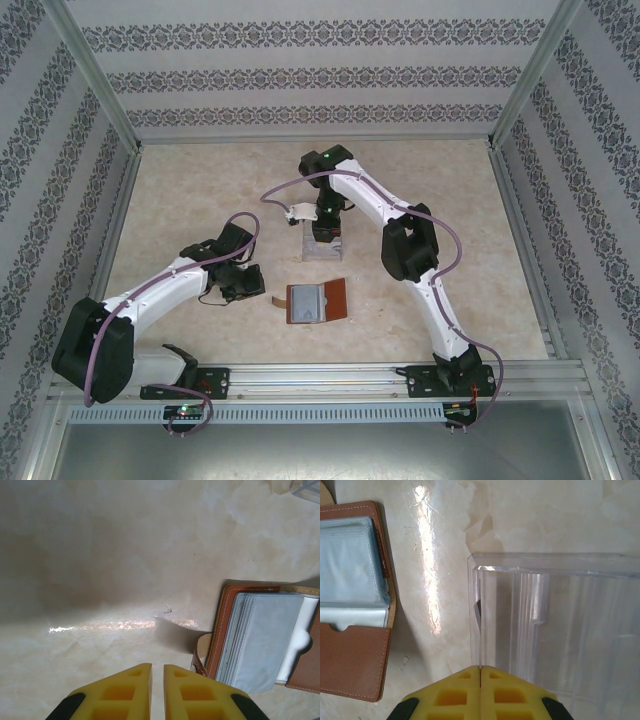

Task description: Take the credit cards out of the card holder

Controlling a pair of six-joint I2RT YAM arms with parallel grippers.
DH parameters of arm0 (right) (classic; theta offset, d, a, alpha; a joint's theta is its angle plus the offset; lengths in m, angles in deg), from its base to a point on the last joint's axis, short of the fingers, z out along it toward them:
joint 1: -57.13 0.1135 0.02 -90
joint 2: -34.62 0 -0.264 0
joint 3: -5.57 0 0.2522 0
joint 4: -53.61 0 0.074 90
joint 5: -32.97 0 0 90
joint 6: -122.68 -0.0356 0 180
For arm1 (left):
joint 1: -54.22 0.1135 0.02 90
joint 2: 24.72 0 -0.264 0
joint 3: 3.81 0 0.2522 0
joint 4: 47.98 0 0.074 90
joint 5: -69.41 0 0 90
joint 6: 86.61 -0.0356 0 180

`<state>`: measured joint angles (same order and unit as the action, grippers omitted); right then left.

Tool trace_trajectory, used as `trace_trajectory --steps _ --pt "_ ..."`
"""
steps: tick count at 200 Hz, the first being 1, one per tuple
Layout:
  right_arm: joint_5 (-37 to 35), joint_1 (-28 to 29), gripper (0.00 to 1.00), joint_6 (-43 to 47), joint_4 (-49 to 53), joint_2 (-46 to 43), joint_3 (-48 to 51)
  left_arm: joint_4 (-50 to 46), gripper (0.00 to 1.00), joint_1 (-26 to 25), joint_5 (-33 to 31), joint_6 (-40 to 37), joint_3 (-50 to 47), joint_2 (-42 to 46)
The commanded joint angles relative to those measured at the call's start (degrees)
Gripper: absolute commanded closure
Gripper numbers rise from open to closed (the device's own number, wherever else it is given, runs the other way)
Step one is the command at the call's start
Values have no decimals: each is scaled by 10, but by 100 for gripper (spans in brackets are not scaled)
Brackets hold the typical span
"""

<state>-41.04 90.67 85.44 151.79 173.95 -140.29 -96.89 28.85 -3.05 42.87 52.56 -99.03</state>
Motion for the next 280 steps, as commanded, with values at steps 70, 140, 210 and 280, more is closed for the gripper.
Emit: trace_trajectory --steps 70,140,210,280 --pt "38 -9 97 9 10 25 8 -2 87 7 4 2 12 -15" --pt "3 -12 81 -3 17 21 -44 -14 86 7 -2 -1 22 -12" --pt "-14 -15 78 -31 16 -7 -72 -17 86 4 4 0 33 -14" --pt "23 -7 78 -176 -129 -122 108 -3 86 -18 11 8 53 -34"
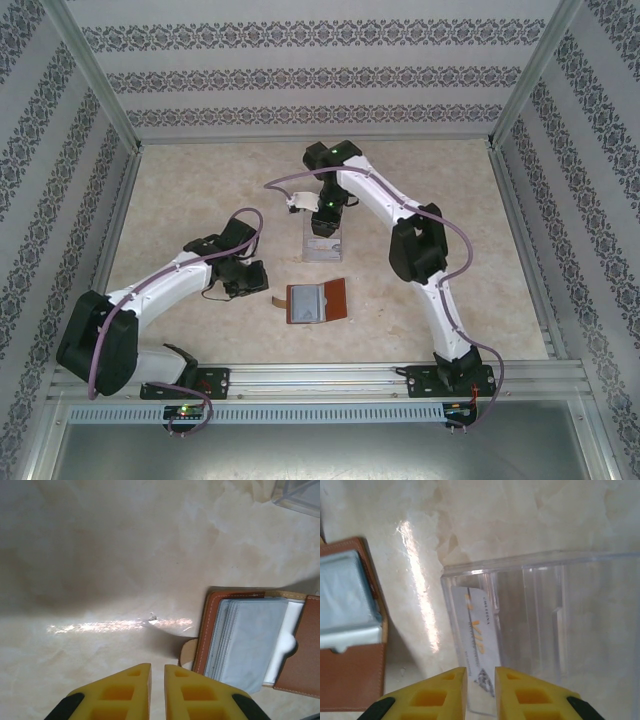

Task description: Take the credit cards out of the card holder

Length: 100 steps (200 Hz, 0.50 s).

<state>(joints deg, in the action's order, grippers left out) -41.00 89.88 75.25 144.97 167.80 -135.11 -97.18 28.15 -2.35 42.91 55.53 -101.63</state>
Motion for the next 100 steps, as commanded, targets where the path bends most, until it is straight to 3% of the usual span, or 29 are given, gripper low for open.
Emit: trace_trajectory --steps 1,35,100 --pt "23 1 78 -77 -64 -62 62 -1 86 -12 5 7 24 -8" --pt "19 10 78 -167 -151 -136 185 11 86 -24 9 9 37 -28" --pt "-16 29 75 -421 -328 -269 382 19 86 -57 14 4 78 -89"
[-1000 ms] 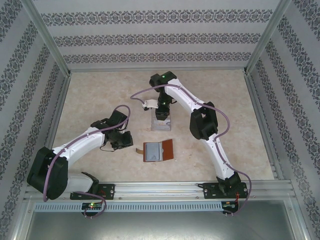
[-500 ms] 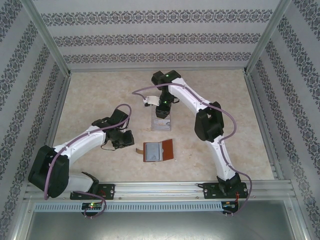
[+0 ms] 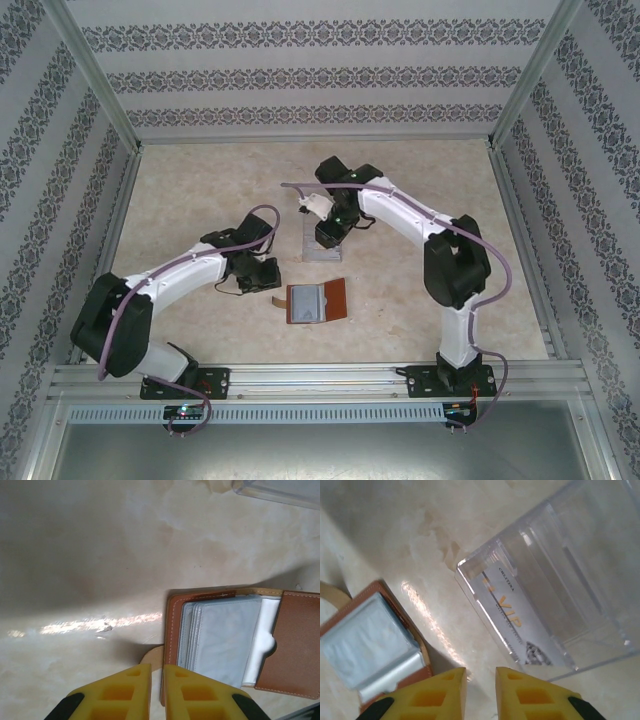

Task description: Take the credit cards out of the card holder

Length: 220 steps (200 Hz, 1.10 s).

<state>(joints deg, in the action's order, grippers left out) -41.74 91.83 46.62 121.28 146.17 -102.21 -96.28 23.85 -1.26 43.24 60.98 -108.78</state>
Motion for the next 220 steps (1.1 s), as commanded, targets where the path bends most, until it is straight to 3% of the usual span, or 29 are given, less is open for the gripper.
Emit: trace_trajectory --steps 1,48,125,220 --pt "-8 10 75 -139 -94 -55 56 10 86 -15 3 0 24 -18" --pt "-8 27 77 -305 -222 -153 197 11 87 -33 4 -5 39 -61" --pt "6 50 82 -521 -277 -206 295 10 89 -48 11 -17 20 -85" --pt "34 93 83 -591 -274 -167 301 20 91 -49 2 -16 -15 -81"
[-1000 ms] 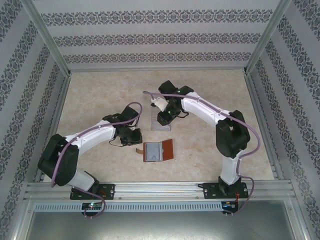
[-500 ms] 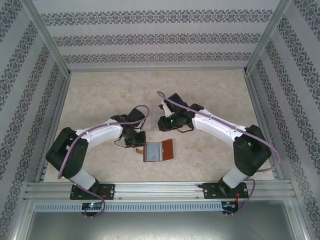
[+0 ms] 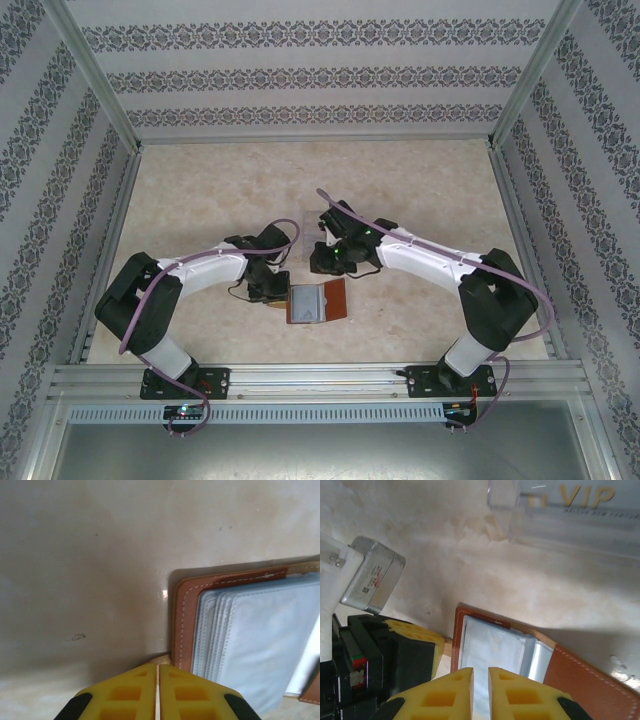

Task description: Take the credit cards out of the card holder

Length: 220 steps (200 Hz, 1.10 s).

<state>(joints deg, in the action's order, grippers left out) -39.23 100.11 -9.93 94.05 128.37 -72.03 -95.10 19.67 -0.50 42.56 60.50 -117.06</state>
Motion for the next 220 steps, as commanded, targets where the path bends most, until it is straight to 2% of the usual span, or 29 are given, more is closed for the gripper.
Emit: trace_trajectory --steps 1,54,106,220 --pt "9 10 83 -25 -1 11 -1 8 91 -7 -6 -10 -10 2" --pt "6 33 81 -45 1 30 -5 13 91 -7 -13 -10 -19 3" --pt "16 52 72 -64 -5 57 -15 21 92 -7 -13 -10 -30 -2" --pt "36 83 72 -102 -42 117 -24 41 92 -7 -2 -5 -46 11"
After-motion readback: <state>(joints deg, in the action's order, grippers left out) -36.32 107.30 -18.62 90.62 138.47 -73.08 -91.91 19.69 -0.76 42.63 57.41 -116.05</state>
